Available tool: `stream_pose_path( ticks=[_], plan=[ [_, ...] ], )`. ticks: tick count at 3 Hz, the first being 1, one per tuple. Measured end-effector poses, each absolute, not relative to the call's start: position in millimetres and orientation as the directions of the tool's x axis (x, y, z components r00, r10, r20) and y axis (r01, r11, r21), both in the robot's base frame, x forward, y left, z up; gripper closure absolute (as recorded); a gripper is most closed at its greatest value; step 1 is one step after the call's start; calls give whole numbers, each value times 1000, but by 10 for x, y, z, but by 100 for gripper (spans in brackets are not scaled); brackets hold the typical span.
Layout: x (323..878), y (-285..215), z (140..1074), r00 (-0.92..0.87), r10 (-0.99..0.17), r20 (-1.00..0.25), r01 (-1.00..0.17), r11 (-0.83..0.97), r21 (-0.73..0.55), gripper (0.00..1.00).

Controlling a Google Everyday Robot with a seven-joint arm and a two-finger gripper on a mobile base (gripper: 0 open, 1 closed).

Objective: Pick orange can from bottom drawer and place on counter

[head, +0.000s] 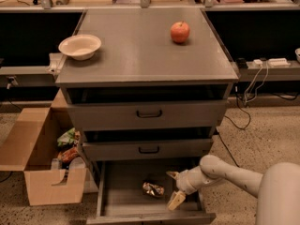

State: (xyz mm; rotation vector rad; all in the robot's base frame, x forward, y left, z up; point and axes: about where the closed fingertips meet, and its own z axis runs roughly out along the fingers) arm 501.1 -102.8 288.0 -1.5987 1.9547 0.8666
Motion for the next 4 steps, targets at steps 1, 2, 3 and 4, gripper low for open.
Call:
stream_pose_path(
  ticks=[1,2,3,4],
  plan=[
    [5230,-927,2624,-191,-667,-720,-981,131,140,0],
    [5495,-773,2337,-164,-646,-745,-985,148,88,0],
    [5630,-643,2157,-149,-641,-753,-987,147,69,0],
    [5758,-472,1839,-140,-666,-733,-988,146,57,0]
  ],
)
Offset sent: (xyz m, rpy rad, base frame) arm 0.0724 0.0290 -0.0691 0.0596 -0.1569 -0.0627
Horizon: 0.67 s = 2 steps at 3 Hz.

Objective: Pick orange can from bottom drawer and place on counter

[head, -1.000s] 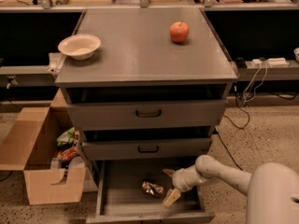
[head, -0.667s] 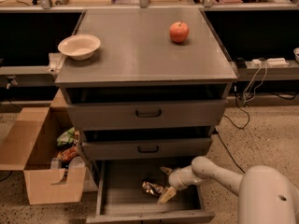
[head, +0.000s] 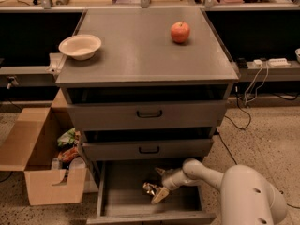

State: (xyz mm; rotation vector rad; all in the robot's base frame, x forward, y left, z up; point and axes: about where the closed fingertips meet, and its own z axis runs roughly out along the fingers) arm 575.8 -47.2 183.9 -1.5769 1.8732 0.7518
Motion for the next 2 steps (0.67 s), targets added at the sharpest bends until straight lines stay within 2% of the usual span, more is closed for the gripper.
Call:
stream_pose_path(
  ticks=[2],
  plan=[
    [5856,-426,1488,-154,-688,-709,-982,188,32,0]
  ],
)
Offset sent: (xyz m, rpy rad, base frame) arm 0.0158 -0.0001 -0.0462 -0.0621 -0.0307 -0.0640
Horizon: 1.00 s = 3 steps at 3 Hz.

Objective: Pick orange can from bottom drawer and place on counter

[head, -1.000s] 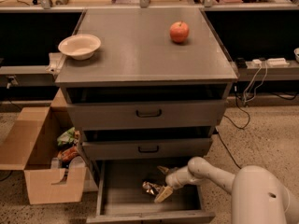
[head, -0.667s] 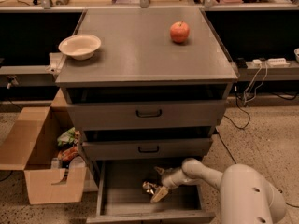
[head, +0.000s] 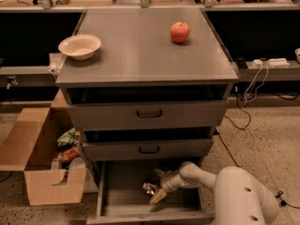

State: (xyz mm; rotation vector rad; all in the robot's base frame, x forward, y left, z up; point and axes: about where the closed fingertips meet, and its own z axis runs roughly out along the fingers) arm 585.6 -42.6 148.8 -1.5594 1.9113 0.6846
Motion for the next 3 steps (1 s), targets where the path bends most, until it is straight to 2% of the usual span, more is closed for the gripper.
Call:
stream_pose_path(
  ticks=[2,3],
  plan=[
    [5803,-498,1381,-171,-696,-697,-976,217,23,0],
    [5745,-526,1351,-182,-702,-689,-974,226,27,18]
  ],
)
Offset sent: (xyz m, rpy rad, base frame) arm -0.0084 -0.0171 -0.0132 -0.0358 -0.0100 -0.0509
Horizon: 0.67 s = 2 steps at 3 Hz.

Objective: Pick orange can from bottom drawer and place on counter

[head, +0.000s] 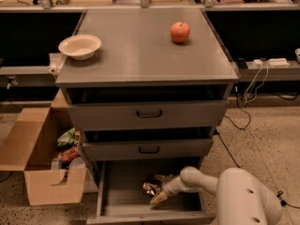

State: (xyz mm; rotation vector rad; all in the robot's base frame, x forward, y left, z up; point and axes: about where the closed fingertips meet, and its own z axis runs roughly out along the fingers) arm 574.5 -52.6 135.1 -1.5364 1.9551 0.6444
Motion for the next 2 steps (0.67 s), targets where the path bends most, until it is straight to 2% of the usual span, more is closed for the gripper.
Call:
stream_pose_path(
  ticks=[2],
  plan=[
    [5710,-543,1328,-184,-706,-685,-973,228,26,65]
  ],
)
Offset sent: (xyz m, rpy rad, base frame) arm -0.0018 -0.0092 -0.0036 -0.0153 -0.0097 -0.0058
